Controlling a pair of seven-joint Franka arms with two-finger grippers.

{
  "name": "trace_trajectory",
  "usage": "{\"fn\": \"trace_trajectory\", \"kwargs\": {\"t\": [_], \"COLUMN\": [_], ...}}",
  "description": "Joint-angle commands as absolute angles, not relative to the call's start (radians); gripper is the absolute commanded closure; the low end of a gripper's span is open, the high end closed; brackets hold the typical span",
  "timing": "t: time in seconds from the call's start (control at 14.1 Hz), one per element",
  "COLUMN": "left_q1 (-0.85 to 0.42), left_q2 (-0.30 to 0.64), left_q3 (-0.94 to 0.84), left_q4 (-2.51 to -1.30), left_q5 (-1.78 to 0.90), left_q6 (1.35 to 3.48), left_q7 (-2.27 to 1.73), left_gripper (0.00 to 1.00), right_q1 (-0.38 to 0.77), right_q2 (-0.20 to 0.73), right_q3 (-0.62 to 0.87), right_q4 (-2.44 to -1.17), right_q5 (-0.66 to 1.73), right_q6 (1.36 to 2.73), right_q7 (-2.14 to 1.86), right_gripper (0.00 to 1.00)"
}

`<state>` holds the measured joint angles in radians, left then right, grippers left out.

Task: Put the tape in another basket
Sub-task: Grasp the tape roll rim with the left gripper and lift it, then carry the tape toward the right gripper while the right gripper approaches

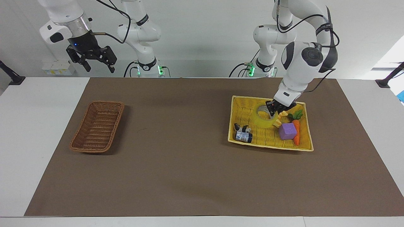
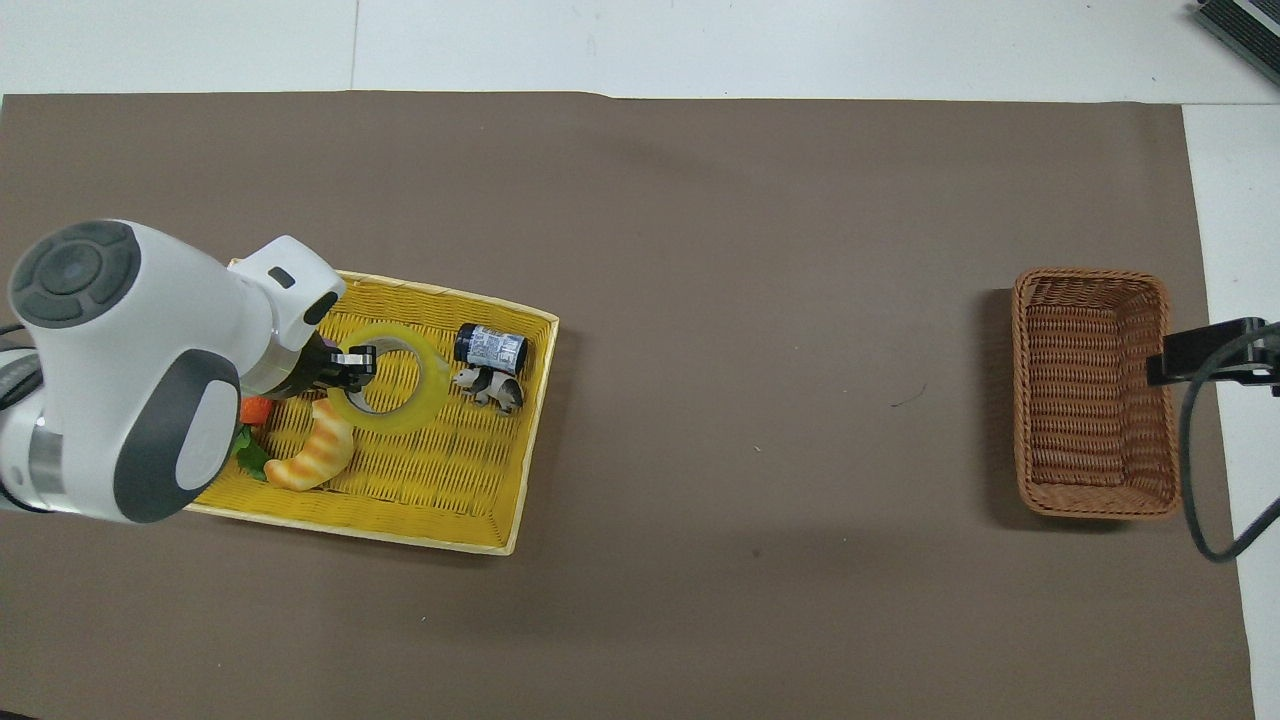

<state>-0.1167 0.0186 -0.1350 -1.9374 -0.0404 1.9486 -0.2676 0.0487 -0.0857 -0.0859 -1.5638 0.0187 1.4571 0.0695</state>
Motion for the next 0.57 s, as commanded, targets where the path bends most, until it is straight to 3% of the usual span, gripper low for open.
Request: {"fn": "trace_trajectory", "kwargs": {"t": [0.0, 0.28, 0.5], "left_q1": [-0.132, -0.141, -0.146], "left_q2": [0.008, 0.017, 0.023], "left_q3": [-0.138, -0.224, -0.31], "left_q4": [-1.872, -1.841, -1.819], "left_q5": [-0.069, -0.129, -0.196], "left_q6": [1.91, 1.931, 1.936], "left_q7": [-0.337, -0.457, -0.5], "left_gripper": [1.0, 1.0, 1.0], "right_q1": [0.047, 0.054, 0.151], "right_q2": [-0.104, -0.101, -0.086], "right_q3": [-0.08, -0.055, -0.043], "right_q4": [-1.58, -1.591, -1.64], "right_q5": [0.04, 0.093, 0.149], "right_q6": [1.457, 1.491, 1.626], "right_q7": [0.054, 0.052, 0.105], "right_gripper": [0.0, 0.0, 0.0]}}
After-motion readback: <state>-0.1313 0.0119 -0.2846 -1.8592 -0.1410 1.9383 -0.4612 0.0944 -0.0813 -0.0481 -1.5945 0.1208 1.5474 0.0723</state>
